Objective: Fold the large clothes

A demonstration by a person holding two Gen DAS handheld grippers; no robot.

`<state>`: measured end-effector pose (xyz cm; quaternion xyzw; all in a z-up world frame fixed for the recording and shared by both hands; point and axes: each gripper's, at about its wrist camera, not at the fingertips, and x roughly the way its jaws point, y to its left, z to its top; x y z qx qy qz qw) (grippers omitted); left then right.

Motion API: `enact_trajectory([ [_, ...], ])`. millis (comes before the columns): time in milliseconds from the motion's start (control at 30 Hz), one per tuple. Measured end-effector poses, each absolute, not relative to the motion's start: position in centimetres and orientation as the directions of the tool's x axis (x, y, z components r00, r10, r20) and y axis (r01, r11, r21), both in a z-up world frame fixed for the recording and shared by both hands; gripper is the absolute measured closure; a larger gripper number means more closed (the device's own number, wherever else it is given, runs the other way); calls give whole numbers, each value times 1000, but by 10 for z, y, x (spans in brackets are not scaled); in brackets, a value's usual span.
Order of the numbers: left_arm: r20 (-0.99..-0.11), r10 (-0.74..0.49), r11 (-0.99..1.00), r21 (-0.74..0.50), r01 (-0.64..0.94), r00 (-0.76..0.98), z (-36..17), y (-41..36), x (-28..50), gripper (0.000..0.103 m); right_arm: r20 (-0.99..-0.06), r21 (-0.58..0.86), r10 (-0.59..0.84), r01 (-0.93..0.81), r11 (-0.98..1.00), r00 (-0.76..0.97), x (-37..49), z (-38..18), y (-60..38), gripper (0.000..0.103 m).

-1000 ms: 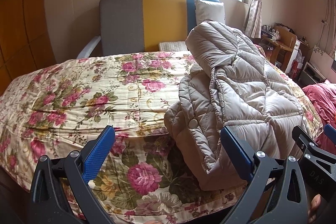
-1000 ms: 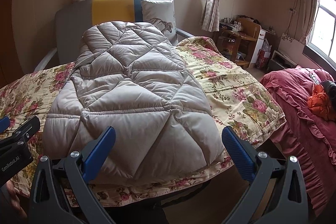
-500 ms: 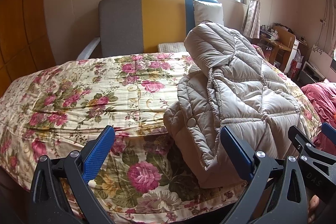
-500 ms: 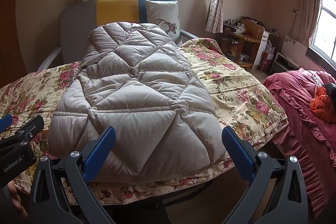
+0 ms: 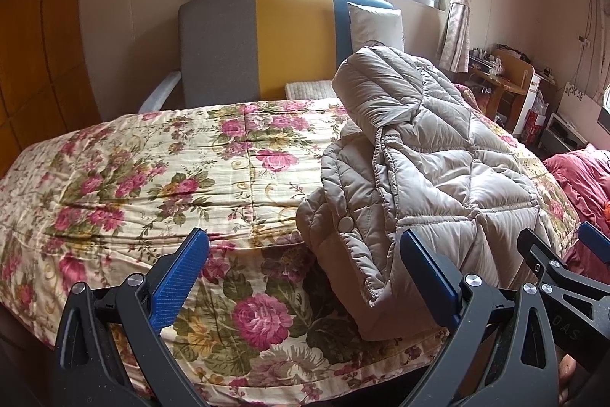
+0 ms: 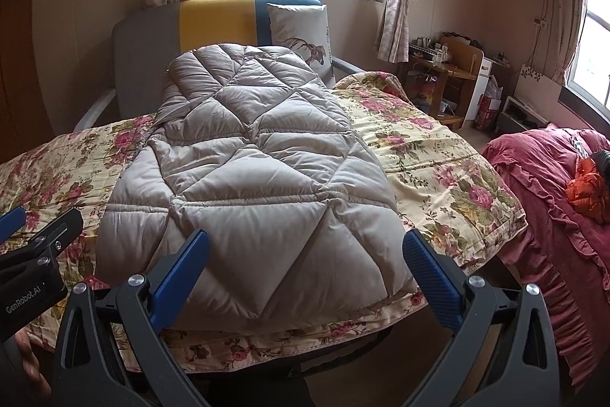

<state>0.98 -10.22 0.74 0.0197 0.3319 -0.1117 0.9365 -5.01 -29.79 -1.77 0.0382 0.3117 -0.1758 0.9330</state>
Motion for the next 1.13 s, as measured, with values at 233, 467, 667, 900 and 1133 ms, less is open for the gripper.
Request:
enact_trajectory([
  [233, -624, -206, 973, -46, 228, 754, 8, -100, 9, 4, -595, -38, -304, 352, 935, 744, -50, -18, -296, 2],
  [467, -627, -211, 971, -47, 234, 750, 8, -101, 8, 4, -600, -39, -305, 354, 935, 740, -50, -19, -295, 2],
  [667, -631, -218, 969, -53, 239, 744, 6, -102, 10, 4, -603, -35, -305, 357, 933, 737, -50, -22, -295, 2],
  [900, -642, -190, 975, -38, 217, 742, 1, -101, 14, 4, -602, -36, -299, 349, 937, 741, -49, -24, -294, 2],
  [1133, -662, -194, 979, -81, 189, 724, -3, -93, 19, 4, -594, -18, -298, 358, 934, 747, -48, -21, -298, 2],
])
